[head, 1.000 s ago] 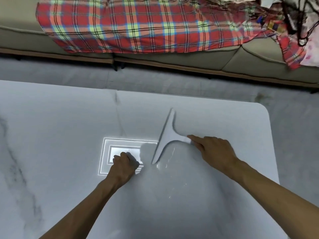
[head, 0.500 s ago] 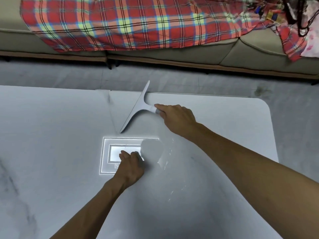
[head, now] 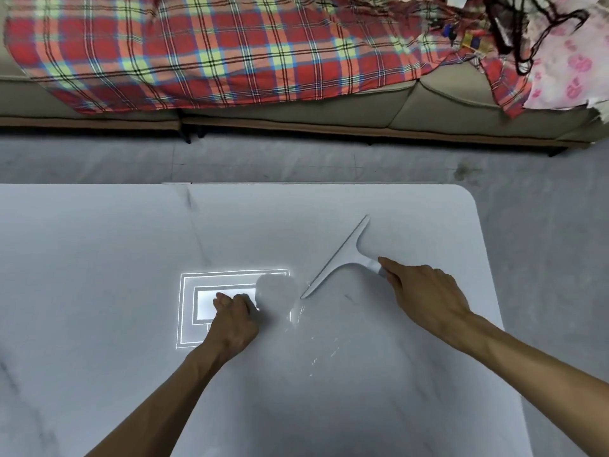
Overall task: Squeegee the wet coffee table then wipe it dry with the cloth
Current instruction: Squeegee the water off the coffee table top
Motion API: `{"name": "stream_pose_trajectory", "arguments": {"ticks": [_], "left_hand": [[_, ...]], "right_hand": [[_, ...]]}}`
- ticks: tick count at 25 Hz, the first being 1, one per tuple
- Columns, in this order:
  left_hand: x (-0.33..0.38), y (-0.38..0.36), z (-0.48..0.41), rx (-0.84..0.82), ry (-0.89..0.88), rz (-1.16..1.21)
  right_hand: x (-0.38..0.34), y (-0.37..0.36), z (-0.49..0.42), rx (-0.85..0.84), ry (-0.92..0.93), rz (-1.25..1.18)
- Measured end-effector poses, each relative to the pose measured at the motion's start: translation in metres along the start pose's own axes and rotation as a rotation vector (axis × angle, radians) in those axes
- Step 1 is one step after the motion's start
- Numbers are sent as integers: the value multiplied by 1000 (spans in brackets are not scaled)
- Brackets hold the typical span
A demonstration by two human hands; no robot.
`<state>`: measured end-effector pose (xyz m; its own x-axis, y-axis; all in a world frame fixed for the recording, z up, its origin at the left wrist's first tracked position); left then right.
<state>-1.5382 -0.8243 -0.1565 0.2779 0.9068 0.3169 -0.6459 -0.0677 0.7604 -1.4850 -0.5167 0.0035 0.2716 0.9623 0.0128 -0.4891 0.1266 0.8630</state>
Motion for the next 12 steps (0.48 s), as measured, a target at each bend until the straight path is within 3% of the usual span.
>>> {"name": "stream_pose_trajectory", "arguments": {"ticks": [2,3,4,9,12], "left_hand": [[15,10,17,-33,75,281],[19,15,27,-27,140,304],[18,27,34,129,114,191],[34,2,46,102,31,438],[50,-6,48,66,0,350]], "right_hand": [[-6,13,-18,53,-5,-112],[-11,16,-34,77,-16,-172],[-17,17,-51,79,-28,-219],[-22,-19,-54,36,-78,-289],[-1,-37,6,-29,-123,-287]]}}
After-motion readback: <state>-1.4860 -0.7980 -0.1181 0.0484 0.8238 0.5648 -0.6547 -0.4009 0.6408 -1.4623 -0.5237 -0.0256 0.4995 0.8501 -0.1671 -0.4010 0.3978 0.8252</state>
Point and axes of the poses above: each hand's wrist, its own z-axis away from the middle knuckle, its own y-axis out of the back of the hand, x = y × z, the point moved 8 cm from there along -z, towards the middle knuckle, and after that the axes turned 5 degrees about z, right-handed, at the moved point
